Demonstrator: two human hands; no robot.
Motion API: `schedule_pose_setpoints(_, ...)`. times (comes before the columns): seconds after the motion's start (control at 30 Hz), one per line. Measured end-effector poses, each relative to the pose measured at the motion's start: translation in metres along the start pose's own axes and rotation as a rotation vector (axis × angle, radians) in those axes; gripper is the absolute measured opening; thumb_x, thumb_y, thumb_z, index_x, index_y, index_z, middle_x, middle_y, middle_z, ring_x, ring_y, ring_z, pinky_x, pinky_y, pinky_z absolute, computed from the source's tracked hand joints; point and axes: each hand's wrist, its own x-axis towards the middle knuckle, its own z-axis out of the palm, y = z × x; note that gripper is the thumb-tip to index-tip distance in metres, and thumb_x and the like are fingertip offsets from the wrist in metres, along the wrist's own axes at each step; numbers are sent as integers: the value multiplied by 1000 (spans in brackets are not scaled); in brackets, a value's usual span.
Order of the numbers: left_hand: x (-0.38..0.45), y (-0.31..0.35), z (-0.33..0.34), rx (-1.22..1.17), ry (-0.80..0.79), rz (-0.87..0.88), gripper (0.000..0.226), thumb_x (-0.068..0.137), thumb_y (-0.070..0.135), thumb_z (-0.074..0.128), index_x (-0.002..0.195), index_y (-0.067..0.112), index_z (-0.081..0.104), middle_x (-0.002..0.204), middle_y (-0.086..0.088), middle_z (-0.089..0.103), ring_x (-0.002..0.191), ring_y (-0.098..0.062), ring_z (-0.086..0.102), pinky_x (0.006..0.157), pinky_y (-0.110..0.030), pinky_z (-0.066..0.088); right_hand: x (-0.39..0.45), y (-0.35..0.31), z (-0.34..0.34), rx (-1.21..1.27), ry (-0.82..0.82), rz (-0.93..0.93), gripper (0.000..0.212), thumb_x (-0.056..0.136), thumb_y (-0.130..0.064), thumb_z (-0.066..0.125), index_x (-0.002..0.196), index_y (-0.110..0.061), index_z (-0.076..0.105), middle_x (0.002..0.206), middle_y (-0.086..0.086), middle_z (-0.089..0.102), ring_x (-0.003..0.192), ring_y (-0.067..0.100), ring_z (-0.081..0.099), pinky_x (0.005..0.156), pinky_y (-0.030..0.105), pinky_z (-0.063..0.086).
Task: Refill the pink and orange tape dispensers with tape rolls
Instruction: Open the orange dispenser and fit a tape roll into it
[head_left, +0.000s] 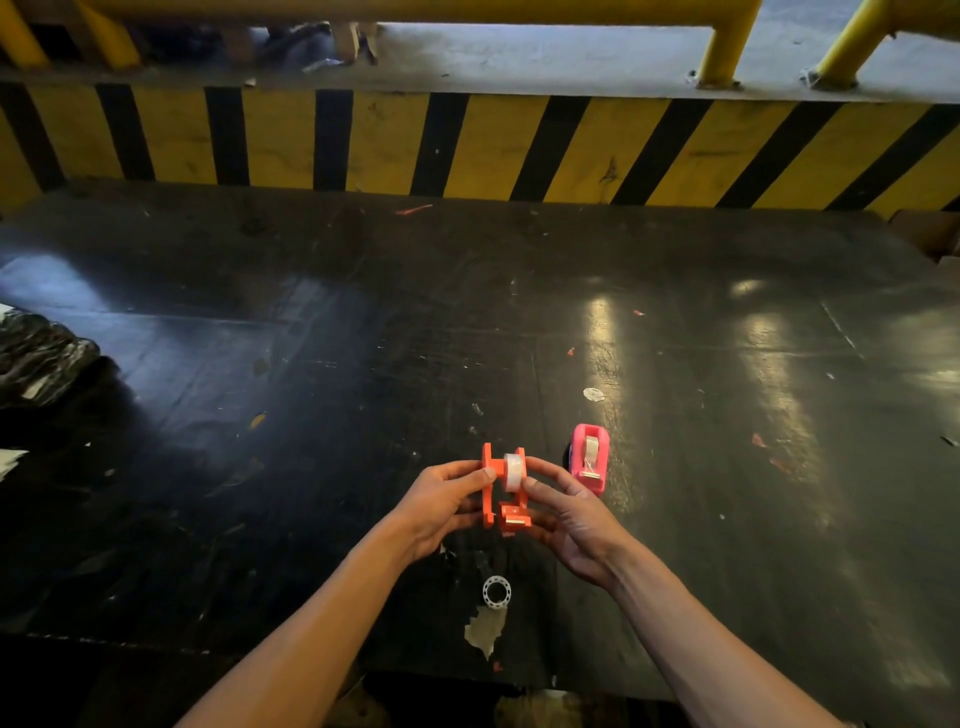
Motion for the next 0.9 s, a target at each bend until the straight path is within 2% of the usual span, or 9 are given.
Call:
schedule_pose_setpoints(0.17,1,0,0,3,4,-25,37,97,18,62,133,10,62,119,-15,74,107,-27,74,93,-44,58,0,3,1,23,-3,-7,46,83,-17,74,128,-18,62,116,21,73,107,40,68,106,60,43)
schedule_pose_setpoints(0.37,0,-2,5,12,21,-23,42,96,19,64,136,10,59,119,-14,74,105,-26,75,91,-42,59,-2,1,4,-17,-12,-16,46,83,-18,74,127,-17,63,113,20,74,100,36,72,101,55,49)
schedule_pose_setpoints(0.5,-1,-2,5,8,19,-34,45,95,19,65,138,10,58,120,-14,74,107,-27,74,93,-44,59,-4,-1,1,-25,-26,-18,46,84,-16,73,128,-17,61,114,22,73,104,39,69,104,61,45)
schedule_pose_setpoints(0.7,-2,-3,7,-72,24,-89,40,94,16,66,133,9,62,118,-15,74,106,-28,73,83,-39,59,-4,0,4,-67,-18,-34,47,83,-16,73,128,-14,59,115,24,72,103,41,70,101,64,47)
schedule_pose_setpoints(0.8,-4,-3,9,-98,42,-119,37,95,18,66,130,10,64,115,-15,74,101,-26,73,78,-37,58,-6,1,5,-60,-24,-27,40,89,-14,69,128,-14,59,116,25,71,104,42,70,97,58,52)
schedule_pose_setpoints(0.9,-6,-5,9,-168,55,-136,34,95,19,66,127,10,66,110,-14,73,96,-24,71,72,-34,58,-7,0,8,-58,-24,-23,36,92,-14,66,127,-14,59,114,24,72,98,40,72,85,49,58)
